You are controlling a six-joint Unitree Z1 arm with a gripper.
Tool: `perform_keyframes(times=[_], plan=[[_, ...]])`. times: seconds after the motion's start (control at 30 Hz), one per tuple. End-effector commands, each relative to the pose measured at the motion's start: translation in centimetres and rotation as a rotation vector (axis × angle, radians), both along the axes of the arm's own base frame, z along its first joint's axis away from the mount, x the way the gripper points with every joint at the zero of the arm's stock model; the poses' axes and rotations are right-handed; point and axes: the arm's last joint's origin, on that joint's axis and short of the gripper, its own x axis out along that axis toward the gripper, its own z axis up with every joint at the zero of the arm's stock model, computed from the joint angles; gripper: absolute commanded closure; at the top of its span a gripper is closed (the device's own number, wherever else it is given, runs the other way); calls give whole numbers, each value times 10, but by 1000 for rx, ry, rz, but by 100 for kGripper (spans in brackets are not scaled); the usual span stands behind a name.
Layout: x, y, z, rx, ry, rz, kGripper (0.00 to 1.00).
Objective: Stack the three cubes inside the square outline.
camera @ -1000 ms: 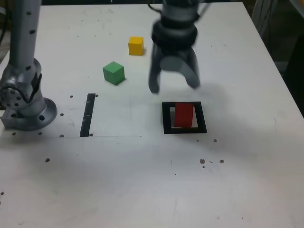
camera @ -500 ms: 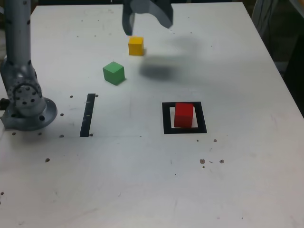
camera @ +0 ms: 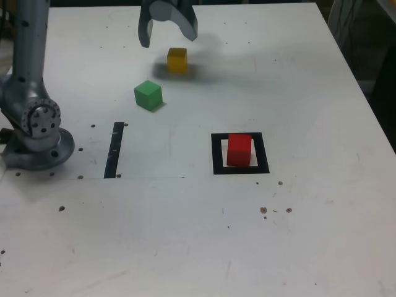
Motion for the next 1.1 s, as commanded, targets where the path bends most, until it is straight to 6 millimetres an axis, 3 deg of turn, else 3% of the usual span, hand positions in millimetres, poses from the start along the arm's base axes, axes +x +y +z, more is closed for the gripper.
perform_keyframes(times=[0.0,0.3,0.8,1.07], plan=[[3,2,-9,-12,6,-10,1],[12,4,-27,-42,4,-40,3],[20,0,-46,-96,-12,-75,16],[29,5,-48,-97,-30,-89,35]])
